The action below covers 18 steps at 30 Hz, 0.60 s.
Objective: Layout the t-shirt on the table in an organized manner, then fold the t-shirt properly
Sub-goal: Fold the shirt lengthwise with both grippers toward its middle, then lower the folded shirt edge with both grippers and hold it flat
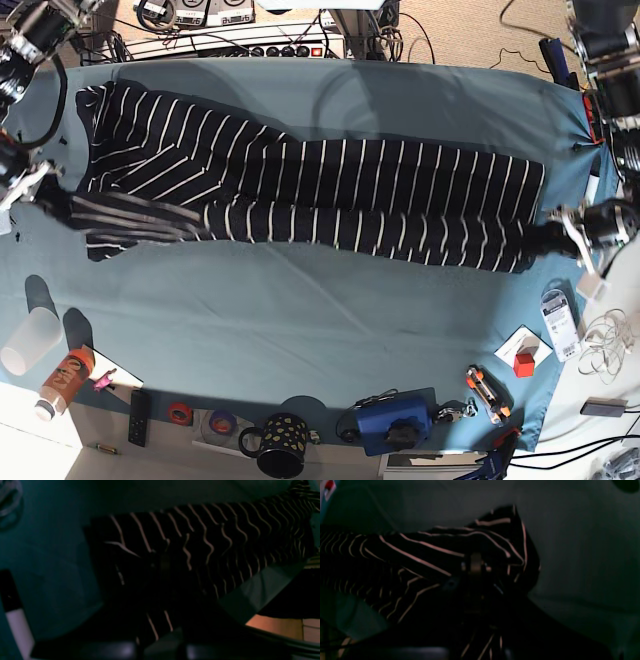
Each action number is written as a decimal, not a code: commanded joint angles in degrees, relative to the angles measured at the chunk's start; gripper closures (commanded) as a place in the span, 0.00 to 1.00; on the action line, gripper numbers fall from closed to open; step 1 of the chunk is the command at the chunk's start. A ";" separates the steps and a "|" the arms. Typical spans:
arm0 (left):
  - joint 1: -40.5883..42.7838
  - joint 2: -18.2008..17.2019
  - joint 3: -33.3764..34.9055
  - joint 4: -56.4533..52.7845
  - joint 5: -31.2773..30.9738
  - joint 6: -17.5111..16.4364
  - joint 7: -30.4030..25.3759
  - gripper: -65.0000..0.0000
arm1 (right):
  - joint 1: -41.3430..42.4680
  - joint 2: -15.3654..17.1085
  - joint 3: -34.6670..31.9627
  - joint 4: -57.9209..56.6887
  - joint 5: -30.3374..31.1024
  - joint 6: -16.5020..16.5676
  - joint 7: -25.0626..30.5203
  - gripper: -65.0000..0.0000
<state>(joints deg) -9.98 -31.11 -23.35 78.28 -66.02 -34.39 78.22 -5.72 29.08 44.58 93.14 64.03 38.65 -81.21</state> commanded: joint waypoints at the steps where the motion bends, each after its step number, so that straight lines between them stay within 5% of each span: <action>1: -0.46 -1.29 -0.42 0.87 -1.07 0.02 -0.61 1.00 | -0.31 1.70 0.52 0.98 0.87 0.15 1.21 1.00; 11: 3.04 -1.27 -0.42 0.85 1.42 -0.02 -0.72 1.00 | -6.99 1.01 0.52 0.98 0.13 1.35 1.21 1.00; 18: 6.80 -1.25 -0.42 0.85 9.09 -0.17 -7.54 1.00 | -7.41 -3.89 0.48 0.90 -11.56 1.35 1.21 1.00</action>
<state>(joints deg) -2.20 -30.92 -23.31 78.26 -56.95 -34.59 71.44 -13.37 23.49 44.58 93.14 52.07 39.94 -80.97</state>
